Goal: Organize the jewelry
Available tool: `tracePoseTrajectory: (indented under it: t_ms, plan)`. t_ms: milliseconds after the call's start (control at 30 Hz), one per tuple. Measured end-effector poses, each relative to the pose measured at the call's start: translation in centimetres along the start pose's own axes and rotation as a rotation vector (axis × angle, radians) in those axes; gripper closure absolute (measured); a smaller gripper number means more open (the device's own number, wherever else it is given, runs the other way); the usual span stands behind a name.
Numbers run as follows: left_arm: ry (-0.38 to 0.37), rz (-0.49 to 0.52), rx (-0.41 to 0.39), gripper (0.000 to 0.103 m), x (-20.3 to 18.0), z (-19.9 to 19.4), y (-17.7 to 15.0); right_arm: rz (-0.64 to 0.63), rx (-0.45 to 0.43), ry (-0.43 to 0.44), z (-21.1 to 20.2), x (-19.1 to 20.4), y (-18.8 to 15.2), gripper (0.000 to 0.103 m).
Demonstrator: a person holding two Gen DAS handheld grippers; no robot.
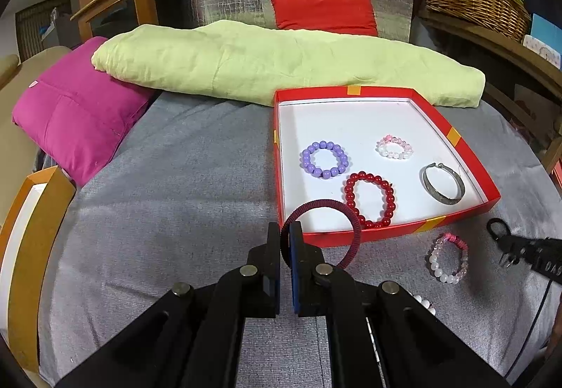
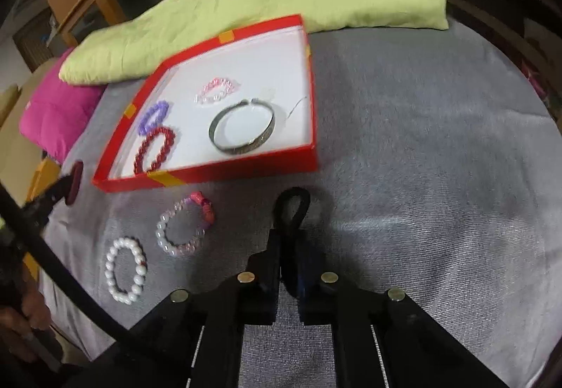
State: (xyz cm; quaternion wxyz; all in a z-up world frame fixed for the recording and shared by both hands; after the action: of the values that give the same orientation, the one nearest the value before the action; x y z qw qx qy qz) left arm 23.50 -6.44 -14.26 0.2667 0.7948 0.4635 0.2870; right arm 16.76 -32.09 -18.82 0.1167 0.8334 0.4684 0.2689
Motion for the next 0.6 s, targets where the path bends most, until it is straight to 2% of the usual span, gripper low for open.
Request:
tracePoseTrajectory:
  t_ms: [167,333,467,600]
  plan:
    - [0.002,-0.007,-0.007,0.098,0.1,-0.2,0.0,0.062,-0.070,0.126,-2.2,0.2,1.1,0.096]
    - [-0.007,-0.016,-0.016,0.098,0.2,-0.5,0.0,0.043,-0.125,0.214,-3.6,2.4,1.0,0.096]
    - [-0.009,-0.022,-0.012,0.098,0.4,-0.5,-0.1,0.012,-0.143,0.217,-4.0,3.8,1.0,0.096]
    - [-0.010,-0.022,-0.008,0.098,0.8,-0.5,-0.3,0.047,-0.137,0.195,-4.3,2.2,1.8,0.095]
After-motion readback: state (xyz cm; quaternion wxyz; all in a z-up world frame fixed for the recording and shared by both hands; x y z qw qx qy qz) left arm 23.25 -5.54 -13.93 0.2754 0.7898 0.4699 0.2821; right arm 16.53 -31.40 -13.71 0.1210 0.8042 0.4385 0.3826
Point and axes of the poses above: each gripper's, at about its wrist camera, not at the fingertips, and z roughly the way its jaws point, x to its left, y to its top, the point moved 3 cm from there along z, roughly the way its jaws point, and after that the axes turned 13 degrees about z, right-handed, at the moved point
